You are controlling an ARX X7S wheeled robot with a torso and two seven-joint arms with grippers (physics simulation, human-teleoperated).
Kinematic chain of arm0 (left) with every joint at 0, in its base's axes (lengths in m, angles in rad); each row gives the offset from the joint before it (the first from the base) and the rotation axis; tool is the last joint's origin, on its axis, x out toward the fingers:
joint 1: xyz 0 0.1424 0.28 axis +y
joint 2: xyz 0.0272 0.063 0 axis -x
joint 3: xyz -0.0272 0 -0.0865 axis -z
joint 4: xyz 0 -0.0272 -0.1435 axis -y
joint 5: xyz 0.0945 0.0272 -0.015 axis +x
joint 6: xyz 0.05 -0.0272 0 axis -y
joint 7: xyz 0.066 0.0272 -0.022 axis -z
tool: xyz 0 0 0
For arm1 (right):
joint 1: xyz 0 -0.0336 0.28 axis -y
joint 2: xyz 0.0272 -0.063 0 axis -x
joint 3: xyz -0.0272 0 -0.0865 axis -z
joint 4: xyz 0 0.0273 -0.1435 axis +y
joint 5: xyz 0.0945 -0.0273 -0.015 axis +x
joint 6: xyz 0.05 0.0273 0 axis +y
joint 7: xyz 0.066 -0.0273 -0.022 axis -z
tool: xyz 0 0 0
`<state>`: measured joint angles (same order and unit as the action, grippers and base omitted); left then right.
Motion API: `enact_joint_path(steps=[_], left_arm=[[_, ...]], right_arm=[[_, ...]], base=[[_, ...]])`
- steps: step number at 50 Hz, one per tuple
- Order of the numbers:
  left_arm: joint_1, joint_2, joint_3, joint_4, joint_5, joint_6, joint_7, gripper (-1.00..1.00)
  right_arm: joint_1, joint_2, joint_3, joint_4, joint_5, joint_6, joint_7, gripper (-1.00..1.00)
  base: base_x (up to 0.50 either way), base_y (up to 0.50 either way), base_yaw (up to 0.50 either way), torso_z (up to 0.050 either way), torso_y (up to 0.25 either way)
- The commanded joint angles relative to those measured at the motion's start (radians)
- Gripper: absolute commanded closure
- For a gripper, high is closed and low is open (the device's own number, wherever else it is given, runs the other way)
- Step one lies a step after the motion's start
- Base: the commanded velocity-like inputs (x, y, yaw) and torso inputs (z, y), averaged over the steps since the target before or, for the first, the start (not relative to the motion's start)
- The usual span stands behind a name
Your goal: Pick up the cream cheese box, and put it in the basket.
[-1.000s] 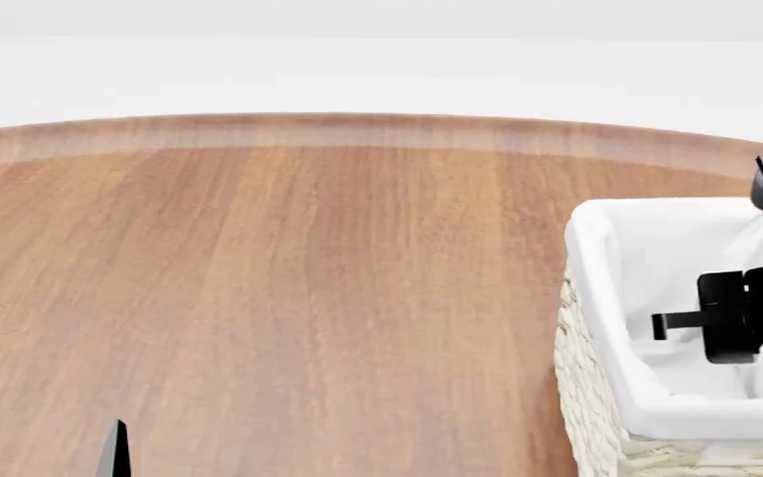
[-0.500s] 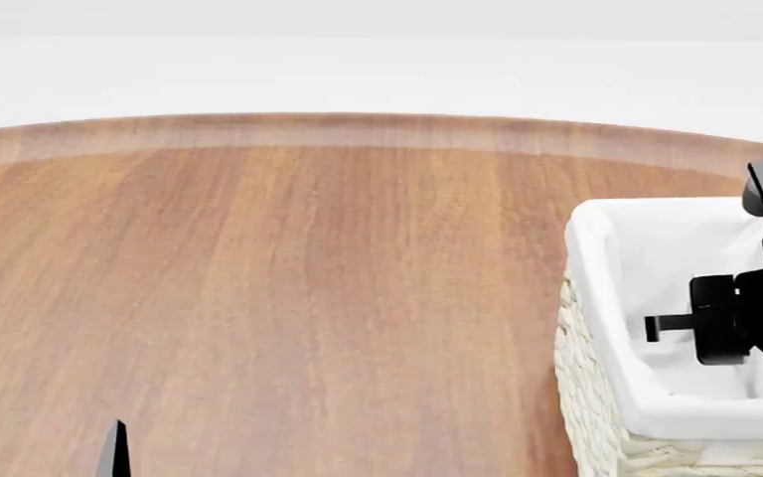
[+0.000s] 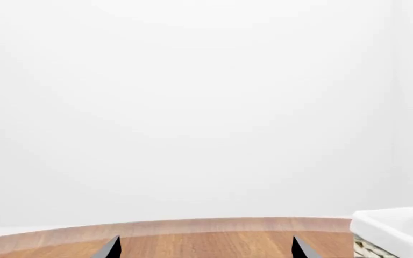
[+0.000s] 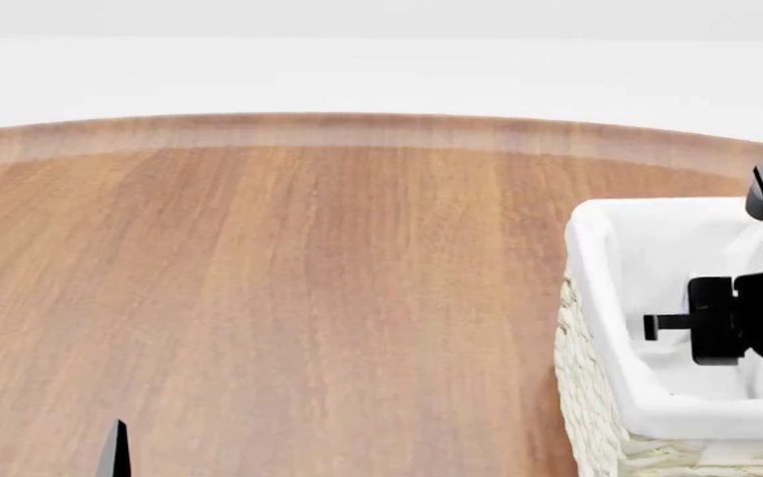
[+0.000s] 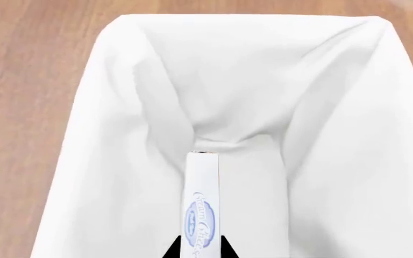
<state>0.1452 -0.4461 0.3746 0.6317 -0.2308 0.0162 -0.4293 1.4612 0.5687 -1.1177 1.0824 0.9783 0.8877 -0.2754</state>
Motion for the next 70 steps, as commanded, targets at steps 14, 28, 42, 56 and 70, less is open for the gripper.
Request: enact_joint_path(steps=[14,28,42,56,70], left_arm=[[-0.001,-0.006,0.005,0.003,-0.001,0.0,-0.006,-1.0],[-0.001,-0.008,0.009,0.003,0.001,0.002,-0.009,-1.0],[-0.002,-0.01,0.011,0.0,-0.002,0.006,-0.011,-1.0],[-0.003,-0.012,0.016,0.002,-0.001,0.006,-0.013,-1.0],[-0.004,-0.017,0.016,0.009,-0.002,0.002,-0.019,-1.0]], right_arm=[[-0.004,-0.035,0.0,0.072,-0.036,-0.05,-0.05,1.0],[-0.015,-0.013,0.016,0.032,-0.028,-0.05,-0.013,-1.0],[-0.007,-0.011,0.014,0.028,-0.036,-0.054,-0.016,-1.0],[0.045,0.054,0.048,-0.147,-0.015,-0.04,0.066,-1.0],[0.027,0.163,0.136,-0.469,0.059,-0.082,0.184,-1.0]], base=[[0.0,0.0,0.0,0.0,0.001],[0.0,0.0,0.0,0.0,0.0],[0.0,0.0,0.0,0.0,0.0],[0.0,0.0,0.0,0.0,0.0],[0.0,0.0,0.0,0.0,0.0]])
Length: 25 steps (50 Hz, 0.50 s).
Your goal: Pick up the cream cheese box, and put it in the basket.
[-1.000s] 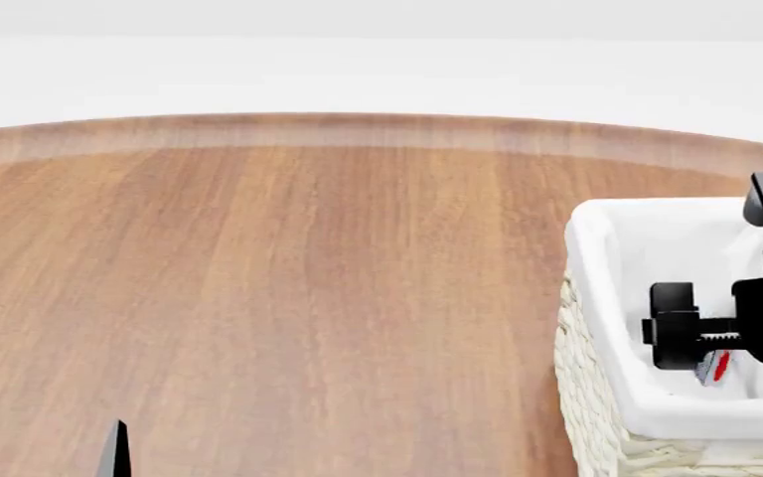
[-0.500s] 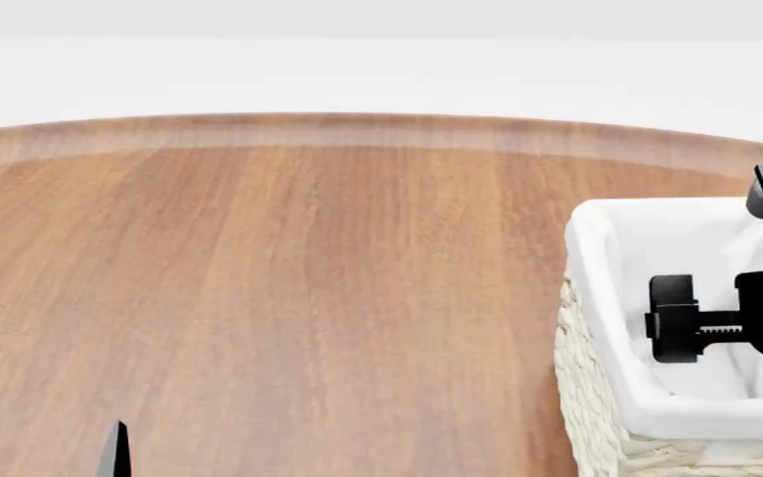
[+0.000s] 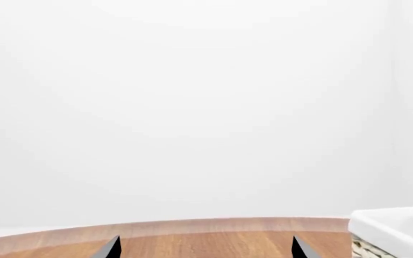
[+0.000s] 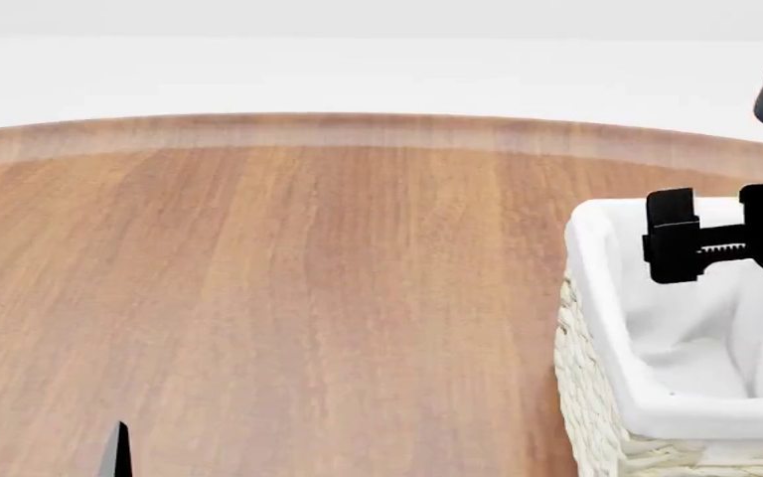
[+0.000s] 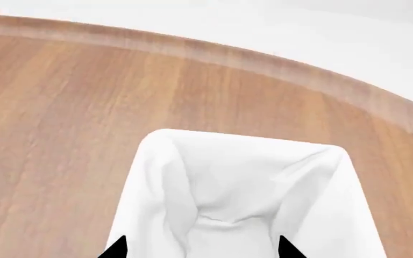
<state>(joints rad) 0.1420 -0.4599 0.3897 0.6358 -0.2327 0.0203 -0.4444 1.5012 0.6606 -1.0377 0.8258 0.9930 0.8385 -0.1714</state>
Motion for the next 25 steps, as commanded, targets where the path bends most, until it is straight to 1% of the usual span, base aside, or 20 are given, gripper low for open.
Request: enact_joint_path(steps=[1,3,6,10,12,14,18,19,23,25], left_arm=[[-0.001,-0.004,0.001,0.006,-0.001,-0.002,-0.004,-1.0],[-0.002,-0.005,-0.005,0.007,-0.003,-0.003,-0.007,-1.0],[-0.003,-0.005,-0.008,0.005,-0.007,-0.002,-0.009,-1.0],[-0.003,-0.003,-0.001,0.0,-0.002,0.0,-0.008,-1.0],[-0.004,-0.005,-0.006,-0.001,-0.005,0.002,-0.01,-1.0],[-0.003,-0.007,-0.008,0.002,-0.007,0.002,-0.011,-1.0],[-0.001,-0.006,-0.003,0.001,-0.002,0.002,-0.012,-1.0],[-0.001,-0.006,-0.004,0.003,-0.003,0.002,-0.013,-1.0],[-0.003,-0.007,-0.005,0.002,-0.005,0.001,-0.015,-1.0],[-0.002,-0.008,-0.006,0.005,-0.006,0.001,-0.016,-1.0]], right_arm=[[-0.021,0.077,0.063,-0.227,0.048,-0.043,0.089,-1.0],[-0.059,0.101,0.096,-0.28,0.063,-0.098,0.123,-1.0],[-0.11,0.129,0.145,-0.345,0.083,-0.167,0.214,-1.0],[-0.202,0.173,0.206,-0.476,0.119,-0.253,0.342,-1.0],[-0.265,0.204,0.23,-0.575,0.126,-0.314,0.401,-1.0],[-0.327,0.234,0.238,-0.677,0.121,-0.361,0.458,-1.0],[-0.392,0.26,0.253,-0.782,0.127,-0.412,0.524,-1.0],[-0.418,0.269,0.253,-0.832,0.122,-0.425,0.561,-1.0],[-0.467,0.281,0.261,-0.906,0.108,-0.476,0.611,-1.0],[-0.502,0.295,0.271,-0.984,0.106,-0.508,0.659,-1.0]], base=[[0.0,0.0,0.0,0.0,0.0],[0.0,0.0,0.0,0.0,0.0],[0.0,0.0,0.0,0.0,0.0],[0.0,0.0,0.0,0.0,0.0],[0.0,0.0,0.0,0.0,0.0],[0.0,0.0,0.0,0.0,0.0],[0.0,0.0,0.0,0.0,0.0],[0.0,0.0,0.0,0.0,0.0],[0.0,0.0,0.0,0.0,0.0],[0.0,0.0,0.0,0.0,0.0]])
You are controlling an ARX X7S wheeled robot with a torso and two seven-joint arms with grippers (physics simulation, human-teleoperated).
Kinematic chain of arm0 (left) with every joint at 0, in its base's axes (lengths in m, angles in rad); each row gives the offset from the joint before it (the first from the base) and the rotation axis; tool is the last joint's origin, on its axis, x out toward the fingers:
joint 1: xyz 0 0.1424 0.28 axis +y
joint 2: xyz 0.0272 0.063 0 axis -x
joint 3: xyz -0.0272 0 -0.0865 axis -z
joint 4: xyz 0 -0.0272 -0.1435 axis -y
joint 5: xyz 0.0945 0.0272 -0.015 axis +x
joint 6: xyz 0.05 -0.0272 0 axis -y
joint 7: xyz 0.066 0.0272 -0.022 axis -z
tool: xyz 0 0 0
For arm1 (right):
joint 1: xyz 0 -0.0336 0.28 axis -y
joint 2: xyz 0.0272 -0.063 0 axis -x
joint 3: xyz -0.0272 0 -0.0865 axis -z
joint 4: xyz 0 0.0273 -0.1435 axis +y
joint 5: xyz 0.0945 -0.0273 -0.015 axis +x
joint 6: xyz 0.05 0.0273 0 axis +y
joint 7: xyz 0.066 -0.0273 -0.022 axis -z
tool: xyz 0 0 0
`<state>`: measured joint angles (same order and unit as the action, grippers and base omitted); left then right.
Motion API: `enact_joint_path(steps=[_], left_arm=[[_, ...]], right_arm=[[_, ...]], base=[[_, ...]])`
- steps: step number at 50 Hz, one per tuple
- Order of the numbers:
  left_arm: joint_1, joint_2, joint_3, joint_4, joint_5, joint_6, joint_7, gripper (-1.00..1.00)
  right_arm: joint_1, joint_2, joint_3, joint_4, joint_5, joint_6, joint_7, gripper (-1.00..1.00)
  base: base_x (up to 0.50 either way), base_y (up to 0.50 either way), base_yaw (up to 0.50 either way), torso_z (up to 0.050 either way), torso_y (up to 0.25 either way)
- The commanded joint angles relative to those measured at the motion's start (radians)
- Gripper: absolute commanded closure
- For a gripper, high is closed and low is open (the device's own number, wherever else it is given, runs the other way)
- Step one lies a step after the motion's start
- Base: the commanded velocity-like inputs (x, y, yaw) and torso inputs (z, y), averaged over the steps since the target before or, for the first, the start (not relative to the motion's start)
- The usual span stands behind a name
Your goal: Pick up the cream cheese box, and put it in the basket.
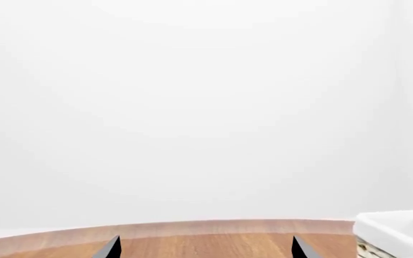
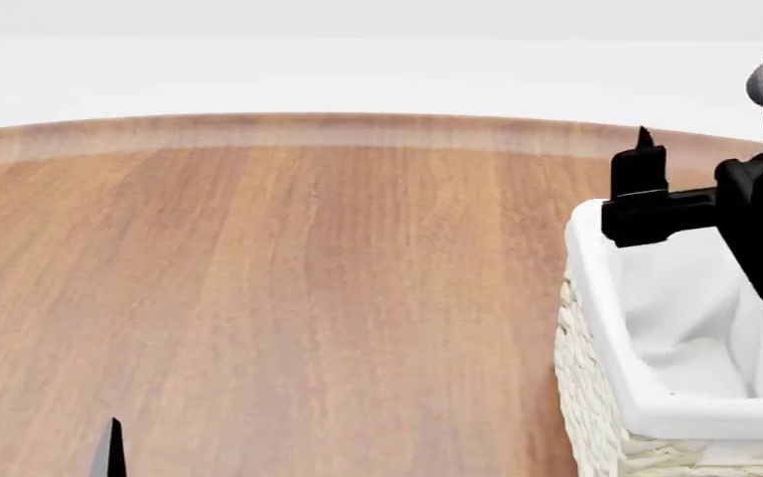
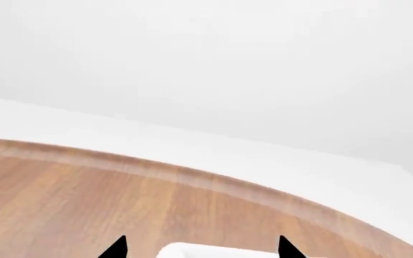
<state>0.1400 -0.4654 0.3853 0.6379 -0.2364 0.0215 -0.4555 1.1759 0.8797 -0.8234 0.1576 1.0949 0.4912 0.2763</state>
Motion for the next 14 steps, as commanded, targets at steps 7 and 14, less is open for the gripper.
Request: enact_joint_path(steps=[7,14], left_arm=[[0.002,-0.003,0.0,0.0,-0.001,0.007,-0.005,-1.0],[-0.001,-0.001,0.002,-0.013,-0.001,0.015,-0.004,-1.0]], right_arm=[[-0.25,0.097,0.062,-0.456,-0.038,-0.221,0.325,-1.0],[-0.326,0.102,0.048,-0.583,-0.105,-0.272,0.415,-1.0]], base=[[0.0,0.0,0.0,0.0,0.0],[0.0,0.0,0.0,0.0,0.0]])
